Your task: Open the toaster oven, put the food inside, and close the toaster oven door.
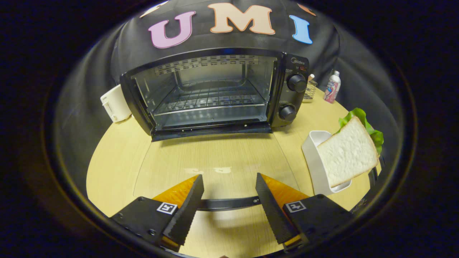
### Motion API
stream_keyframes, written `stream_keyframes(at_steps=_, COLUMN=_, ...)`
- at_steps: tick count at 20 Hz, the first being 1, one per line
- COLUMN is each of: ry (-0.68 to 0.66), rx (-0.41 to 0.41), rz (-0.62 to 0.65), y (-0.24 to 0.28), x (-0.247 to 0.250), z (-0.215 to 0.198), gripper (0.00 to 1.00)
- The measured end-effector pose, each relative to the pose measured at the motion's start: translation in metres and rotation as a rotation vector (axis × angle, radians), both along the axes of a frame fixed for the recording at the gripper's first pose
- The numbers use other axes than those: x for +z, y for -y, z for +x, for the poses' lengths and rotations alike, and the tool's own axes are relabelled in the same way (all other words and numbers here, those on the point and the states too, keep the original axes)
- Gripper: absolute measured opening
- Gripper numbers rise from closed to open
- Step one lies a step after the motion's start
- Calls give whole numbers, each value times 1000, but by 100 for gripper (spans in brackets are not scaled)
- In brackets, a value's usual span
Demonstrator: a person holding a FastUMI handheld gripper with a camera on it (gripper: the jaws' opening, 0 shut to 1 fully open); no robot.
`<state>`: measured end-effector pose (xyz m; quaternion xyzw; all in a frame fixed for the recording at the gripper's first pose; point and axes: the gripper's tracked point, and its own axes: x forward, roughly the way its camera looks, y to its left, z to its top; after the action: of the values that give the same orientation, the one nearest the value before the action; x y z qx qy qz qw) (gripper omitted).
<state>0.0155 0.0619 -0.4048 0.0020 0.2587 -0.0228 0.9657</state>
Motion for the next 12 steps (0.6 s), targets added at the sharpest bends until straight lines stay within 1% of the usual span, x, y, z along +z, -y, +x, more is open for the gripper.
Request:
stream_keyframes(at_steps=8, ry=25, rx=39, rz=-2, y=0, x=-1, z=2, gripper=94)
stream_keyframes(at_steps=12, ry=15, rx=60, rz=6, y=0, x=-1, z=3, gripper=94)
